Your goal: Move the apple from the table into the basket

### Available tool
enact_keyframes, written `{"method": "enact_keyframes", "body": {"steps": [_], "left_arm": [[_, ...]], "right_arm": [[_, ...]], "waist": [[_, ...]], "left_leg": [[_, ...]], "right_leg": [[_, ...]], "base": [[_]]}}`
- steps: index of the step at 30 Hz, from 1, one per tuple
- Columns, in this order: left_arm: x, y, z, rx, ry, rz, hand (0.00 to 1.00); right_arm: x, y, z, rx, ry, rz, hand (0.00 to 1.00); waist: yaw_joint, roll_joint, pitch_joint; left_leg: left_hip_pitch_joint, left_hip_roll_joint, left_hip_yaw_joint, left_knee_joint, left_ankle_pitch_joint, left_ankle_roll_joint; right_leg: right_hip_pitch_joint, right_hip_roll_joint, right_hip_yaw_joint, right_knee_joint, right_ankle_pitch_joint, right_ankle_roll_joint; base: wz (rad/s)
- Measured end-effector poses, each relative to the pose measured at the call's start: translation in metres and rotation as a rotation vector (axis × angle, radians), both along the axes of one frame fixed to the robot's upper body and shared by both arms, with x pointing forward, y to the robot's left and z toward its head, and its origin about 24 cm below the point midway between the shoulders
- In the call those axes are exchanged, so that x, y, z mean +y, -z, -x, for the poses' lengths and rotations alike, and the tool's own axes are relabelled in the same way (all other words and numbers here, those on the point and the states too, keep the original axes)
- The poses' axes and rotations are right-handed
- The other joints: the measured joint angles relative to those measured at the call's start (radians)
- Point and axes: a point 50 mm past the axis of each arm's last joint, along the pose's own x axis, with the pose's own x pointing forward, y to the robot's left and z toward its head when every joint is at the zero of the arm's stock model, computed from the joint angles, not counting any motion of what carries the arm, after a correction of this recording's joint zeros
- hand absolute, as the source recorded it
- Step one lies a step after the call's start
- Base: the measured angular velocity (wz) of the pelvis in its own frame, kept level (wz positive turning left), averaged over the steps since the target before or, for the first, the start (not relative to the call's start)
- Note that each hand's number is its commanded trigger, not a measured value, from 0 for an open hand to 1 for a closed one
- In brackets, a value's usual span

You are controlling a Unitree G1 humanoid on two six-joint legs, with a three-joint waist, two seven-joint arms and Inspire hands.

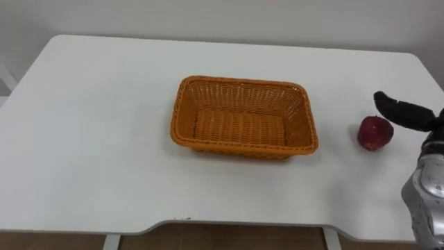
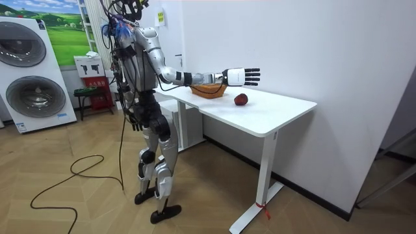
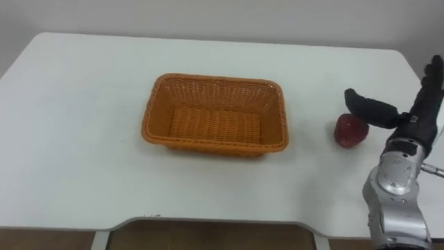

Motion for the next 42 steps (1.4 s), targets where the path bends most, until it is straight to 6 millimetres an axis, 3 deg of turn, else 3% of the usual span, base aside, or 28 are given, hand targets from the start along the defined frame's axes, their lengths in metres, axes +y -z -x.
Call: {"method": "enact_keyframes", "body": {"steps": [15,28,42], "left_arm": [[0.005,-0.002,-0.002,0.008,0.019,-0.005,0.00],[0.010,-0.003,-0.001,0.026,0.017,-0.007,0.00],[0.010,-0.003,0.001,0.029,0.016,-0.008,0.00]], "right_arm": [[-0.012,0.019,-0.001,0.163,-0.060,0.006,0.00],[-0.021,0.051,0.015,0.324,-0.059,-0.052,0.00],[-0.022,0.064,0.019,0.407,-0.118,-0.069,0.00]], "waist": [[0.025,-0.008,0.0001],[0.022,-0.024,0.0027],[0.021,-0.023,0.0027]], "left_leg": [[0.002,0.000,0.000,0.001,0.000,0.000],[0.017,-0.002,-0.020,0.003,0.000,0.000],[0.020,-0.003,-0.023,0.003,0.000,0.000]], "right_leg": [[0.006,-0.001,-0.008,0.000,0.000,0.000],[0.029,-0.002,-0.018,-0.003,0.000,0.001],[0.033,-0.004,-0.026,-0.002,0.000,0.001]], "base": [[0.01],[0.03],[0.00]]}}
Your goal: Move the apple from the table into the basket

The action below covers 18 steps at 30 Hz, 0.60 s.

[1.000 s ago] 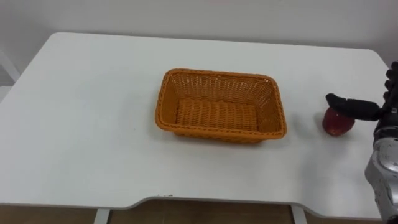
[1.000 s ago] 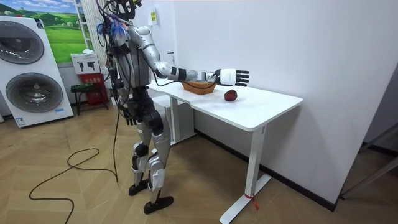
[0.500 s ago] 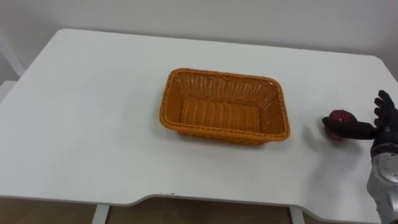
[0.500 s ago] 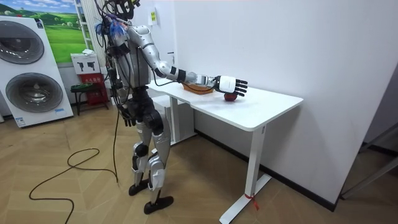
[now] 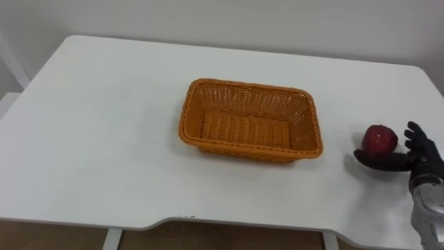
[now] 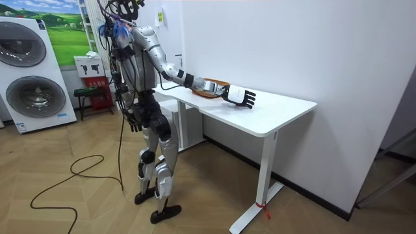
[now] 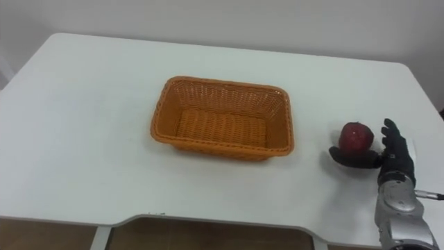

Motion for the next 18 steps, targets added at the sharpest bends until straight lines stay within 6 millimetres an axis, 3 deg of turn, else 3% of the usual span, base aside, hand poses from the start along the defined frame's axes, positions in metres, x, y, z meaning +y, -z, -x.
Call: {"method": "enact_keyframes", "body": {"steps": [5,6,7,8,9,18], "left_arm": [[0.0000,0.0000,-0.0006,-0.002,0.000,0.000,0.00],[0.0000,0.0001,-0.0016,-0.003,0.001,0.000,0.00],[-0.0001,0.0002,-0.0014,-0.002,0.001,0.001,0.00],[-0.0001,0.0002,-0.0011,0.000,0.000,0.001,0.00],[-0.0001,0.0003,-0.0006,0.002,-0.001,0.001,0.00],[-0.0018,0.0015,-0.0005,0.016,0.007,0.010,0.00]], "right_arm": [[0.0001,0.0025,-0.0003,0.041,-0.026,0.049,0.00],[0.0012,0.0035,-0.0003,0.059,-0.047,0.076,0.04],[0.0030,0.0044,-0.0006,0.076,-0.072,0.103,0.26],[0.0041,0.0049,-0.0009,0.083,-0.082,0.111,0.92],[0.0052,0.0052,-0.0013,0.089,-0.093,0.122,1.00],[-0.0005,0.0022,-0.0006,0.124,-0.113,0.211,1.00]], "waist": [[0.004,-0.003,-0.0002],[0.006,-0.003,-0.0003],[0.006,-0.004,-0.0002],[0.008,-0.004,-0.0001],[0.008,-0.005,-0.0004],[0.014,-0.011,0.0013]], "left_leg": [[0.002,0.000,0.002,0.001,0.001,0.000],[0.002,0.001,0.002,0.001,0.001,0.000],[0.002,0.001,0.002,0.001,0.001,0.000],[0.002,0.001,0.002,0.001,0.001,0.000],[0.003,0.001,0.002,0.001,0.001,0.001],[0.017,0.001,0.002,-0.004,0.001,0.000]], "right_leg": [[0.001,-0.001,-0.003,0.002,0.000,0.000],[0.001,-0.001,-0.003,0.002,0.000,0.000],[0.001,-0.001,-0.003,0.001,0.000,0.000],[0.002,-0.001,-0.002,0.001,0.000,0.000],[0.002,-0.001,-0.002,0.001,0.000,0.000],[0.015,0.001,-0.002,0.000,0.000,0.000]], "base": [[0.00],[0.00],[0.00],[0.00],[0.00],[0.00]]}}
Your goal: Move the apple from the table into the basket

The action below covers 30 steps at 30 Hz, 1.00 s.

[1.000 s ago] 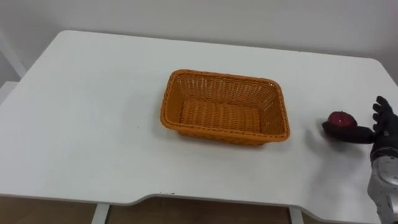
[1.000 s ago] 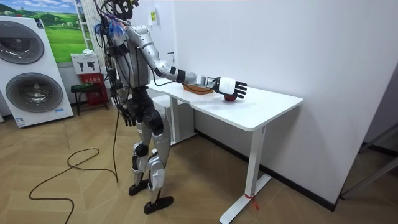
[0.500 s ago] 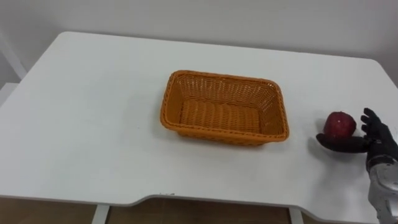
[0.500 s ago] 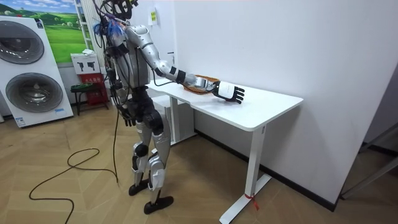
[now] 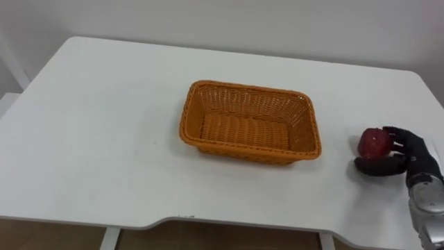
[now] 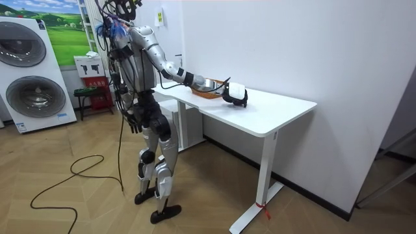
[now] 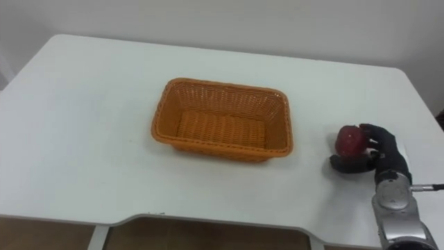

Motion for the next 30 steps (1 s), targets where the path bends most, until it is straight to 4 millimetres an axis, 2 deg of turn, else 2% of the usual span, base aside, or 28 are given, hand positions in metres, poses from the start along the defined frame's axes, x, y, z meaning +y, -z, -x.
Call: {"method": "enact_keyframes", "body": {"steps": [5,24,26,30], "left_arm": [[0.000,0.000,0.000,0.002,0.000,0.005,0.00],[0.000,0.000,-0.007,-0.010,0.010,0.005,0.00],[0.000,0.000,-0.007,-0.012,0.008,0.003,0.00],[0.001,-0.001,-0.008,-0.015,0.007,0.000,0.00]], "right_arm": [[-0.001,0.000,0.000,0.015,0.000,0.025,1.00],[-0.001,-0.003,-0.003,0.000,0.016,0.011,1.00],[-0.001,-0.005,-0.005,-0.024,0.032,-0.002,1.00],[0.005,-0.024,-0.017,-0.139,0.029,-0.012,1.00]], "waist": [[0.014,-0.001,-0.0008],[0.015,0.008,-0.0052],[0.016,0.008,-0.0053],[0.012,0.008,-0.0052]], "left_leg": [[-0.001,0.000,-0.003,0.000,0.000,0.000],[-0.002,0.000,-0.001,0.000,0.000,0.000],[-0.002,-0.001,0.000,-0.001,0.000,0.000],[-0.004,-0.001,0.001,-0.001,0.000,0.000]], "right_leg": [[0.001,0.000,-0.003,0.000,0.000,0.000],[-0.001,-0.001,-0.004,0.003,0.000,0.000],[-0.001,-0.001,-0.001,0.002,0.000,0.000],[-0.003,-0.001,-0.002,0.002,0.000,0.000]], "base": [[0.00],[0.00],[0.00],[0.00]]}}
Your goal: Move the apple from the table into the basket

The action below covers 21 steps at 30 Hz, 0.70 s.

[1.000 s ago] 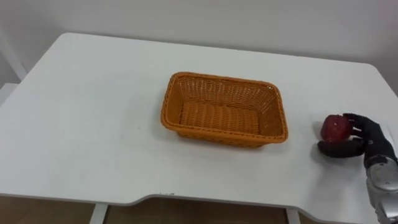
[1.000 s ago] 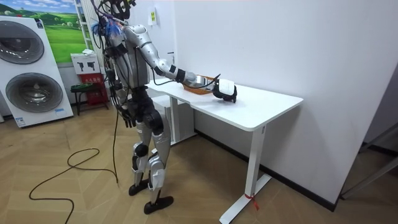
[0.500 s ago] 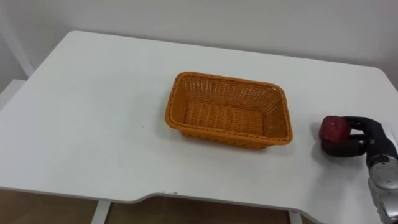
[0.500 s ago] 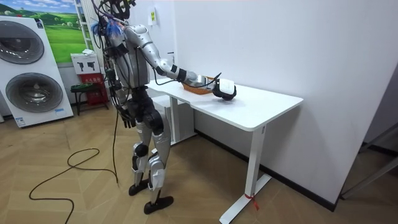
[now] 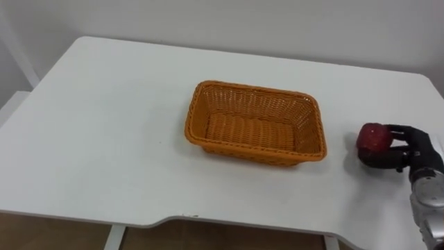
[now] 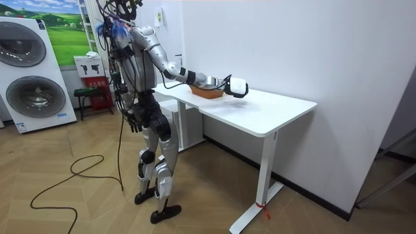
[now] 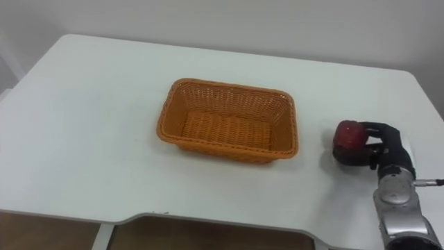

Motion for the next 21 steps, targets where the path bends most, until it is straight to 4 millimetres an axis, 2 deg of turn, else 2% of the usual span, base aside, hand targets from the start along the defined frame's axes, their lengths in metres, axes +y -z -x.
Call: {"method": "enact_keyframes", "body": {"steps": [4,10,16,21], "left_arm": [[0.000,0.000,-0.002,-0.008,0.005,-0.003,0.00],[0.000,-0.001,-0.005,-0.017,0.020,-0.010,0.00],[-0.004,0.001,-0.002,-0.002,0.043,0.002,0.00],[-0.005,0.001,-0.002,-0.001,0.045,0.007,0.00]], "right_arm": [[0.011,-0.032,-0.015,-0.169,-0.020,0.015,1.00],[0.027,-0.061,-0.026,-0.300,-0.088,0.035,1.00],[0.053,-0.075,-0.032,-0.356,-0.208,0.076,1.00],[0.065,-0.082,-0.031,-0.392,-0.266,0.069,1.00]], "waist": [[-0.002,0.000,-0.0006],[0.004,-0.001,-0.0020],[0.002,0.002,-0.0022],[0.001,0.005,-0.0005]], "left_leg": [[-0.006,0.000,-0.001,0.002,0.000,0.000],[-0.018,0.000,-0.005,0.007,0.000,0.000],[-0.014,0.000,-0.005,0.007,0.000,0.000],[-0.012,0.001,-0.005,0.007,0.000,0.000]], "right_leg": [[-0.003,0.000,0.000,0.000,0.000,0.000],[-0.012,0.000,-0.004,-0.001,0.000,0.000],[-0.007,0.000,-0.005,-0.001,0.000,0.000],[-0.003,0.000,-0.009,-0.002,0.000,0.000]], "base": [[0.00],[0.02],[0.00],[0.00]]}}
